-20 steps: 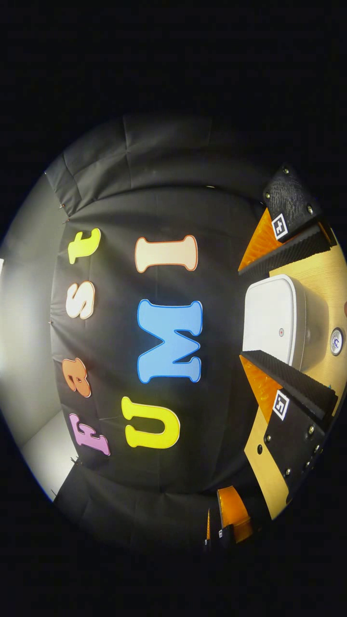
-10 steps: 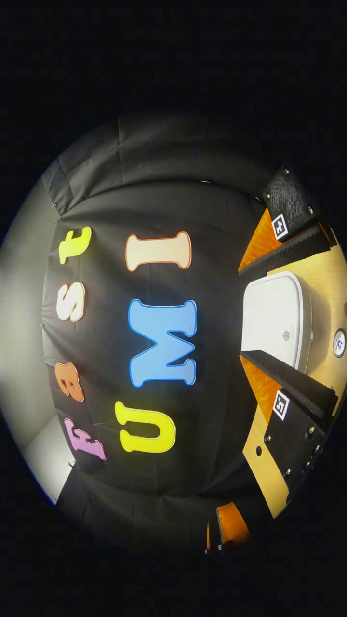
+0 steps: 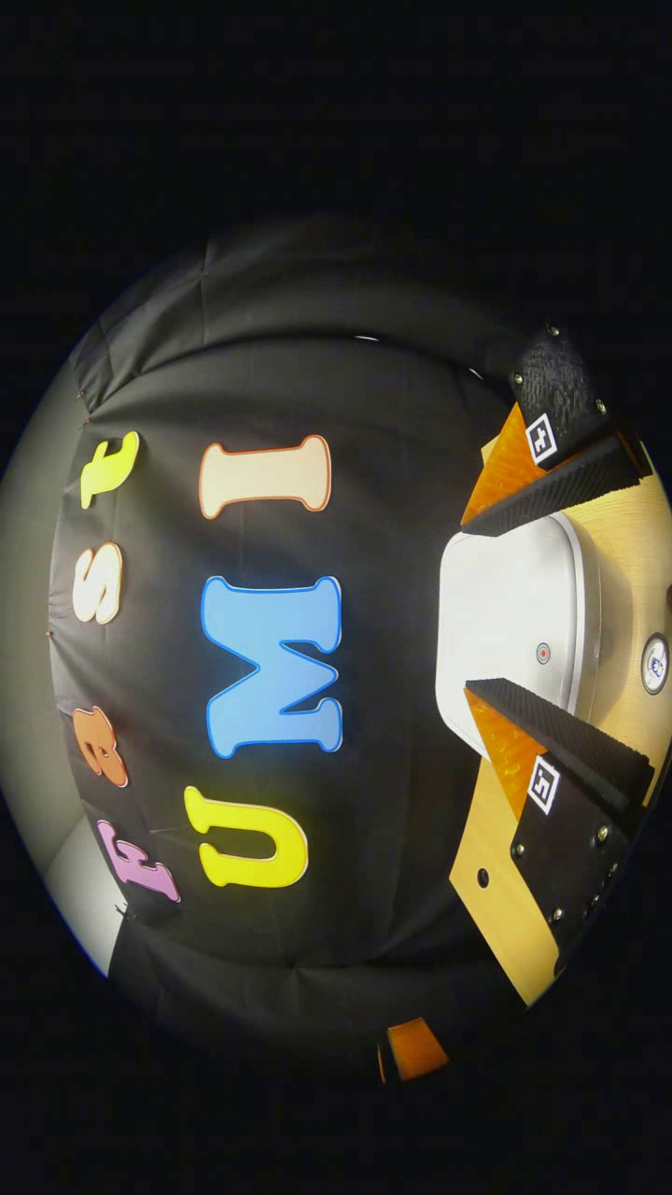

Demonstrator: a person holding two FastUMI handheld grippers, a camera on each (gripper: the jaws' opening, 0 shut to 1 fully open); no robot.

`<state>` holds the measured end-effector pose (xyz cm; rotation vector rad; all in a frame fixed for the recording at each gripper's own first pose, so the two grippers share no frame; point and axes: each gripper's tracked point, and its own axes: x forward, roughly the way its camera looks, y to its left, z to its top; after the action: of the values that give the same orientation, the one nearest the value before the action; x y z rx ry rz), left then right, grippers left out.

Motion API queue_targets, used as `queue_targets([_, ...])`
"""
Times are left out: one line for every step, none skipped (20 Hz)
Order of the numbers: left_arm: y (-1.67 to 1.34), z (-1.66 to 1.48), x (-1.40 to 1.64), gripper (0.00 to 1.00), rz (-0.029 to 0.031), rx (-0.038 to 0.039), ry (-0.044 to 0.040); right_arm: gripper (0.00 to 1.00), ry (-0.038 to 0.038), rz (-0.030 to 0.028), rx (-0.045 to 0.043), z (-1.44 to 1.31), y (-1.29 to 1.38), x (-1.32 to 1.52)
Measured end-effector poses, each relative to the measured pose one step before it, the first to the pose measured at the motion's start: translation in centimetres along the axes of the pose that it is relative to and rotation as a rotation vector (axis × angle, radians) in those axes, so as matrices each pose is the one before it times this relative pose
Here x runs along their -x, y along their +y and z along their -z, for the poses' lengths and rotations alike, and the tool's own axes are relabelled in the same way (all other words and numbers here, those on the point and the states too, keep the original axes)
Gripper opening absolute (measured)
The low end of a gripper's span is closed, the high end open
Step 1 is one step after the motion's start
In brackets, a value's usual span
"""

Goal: Press the lid of the desktop garbage bin to open it, pick up the crumpled paper on the desktop and throw it into the bin, then pick up the pop can on the desktop and drop it into the bin, and finally close the garbage bin lid.

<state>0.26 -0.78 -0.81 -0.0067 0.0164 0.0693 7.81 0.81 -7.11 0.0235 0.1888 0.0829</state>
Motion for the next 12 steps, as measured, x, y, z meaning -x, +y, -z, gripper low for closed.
queue_targets([0.064,0.029,-0.058,0.95,-0.00226,0.00028,0.00205,0.98,0.01340,-0.00303,0.00504,0.455,0.156,-0.273])
queue_targets([0.142,0.149,-0.042,0.95,-0.00150,-0.00012,0.00101,0.98,0.01329,0.00015,0.00518,0.519,0.070,-0.294])
queue_targets([0.011,0.024,-0.077,0.95,-0.00170,-0.00010,0.00104,0.98,0.01161,-0.00157,0.00437,0.484,0.126,-0.224])
queue_targets([0.075,0.061,0.018,0.95,-0.00094,0.00031,0.00048,0.98,0.01171,-0.00284,0.00299,0.490,0.211,-0.250])
queue_targets([0.175,0.059,-0.087,0.95,-0.00142,0.00087,0.00142,0.98,0.01343,-0.00263,0.00186,0.475,0.108,-0.208])
queue_targets([0.046,-0.042,-0.100,0.95,-0.00047,0.00108,0.00190,0.98,0.01336,-0.00216,0.00235,0.567,0.102,-0.131])
queue_targets([-0.042,0.168,-0.009,0.95,-0.00072,0.00132,0.00170,0.98,0.01249,-0.00158,0.00174,0.458,0.021,-0.162])
queue_targets([0.066,0.113,-0.102,0.95,-0.00010,0.00167,0.00128,0.98,0.01113,-0.00083,0.00085,0.518,0.128,-0.155])
queue_targets([0.057,0.075,-0.077,0.95,-0.00028,0.00135,0.00179,0.98,0.01040,-0.00128,-0.00029,0.396,-0.005,-0.122])
queue_targets([0.056,0.031,-0.089,0.95,-0.00066,0.00100,0.00198,0.98,-0.00153,-0.00303,-0.00766,0.018,0.022,-0.060])
queue_targets([0.036,0.097,-0.099,0.95,-0.00097,0.00077,0.00195,0.98,-0.00367,0.00154,-0.00903,-0.189,-0.106,-0.030])
queue_targets([0.070,0.131,-0.055,0.95,-0.00104,0.00097,0.00183,0.98,0.00315,-0.00153,-0.00356,0.321,0.045,-0.064])
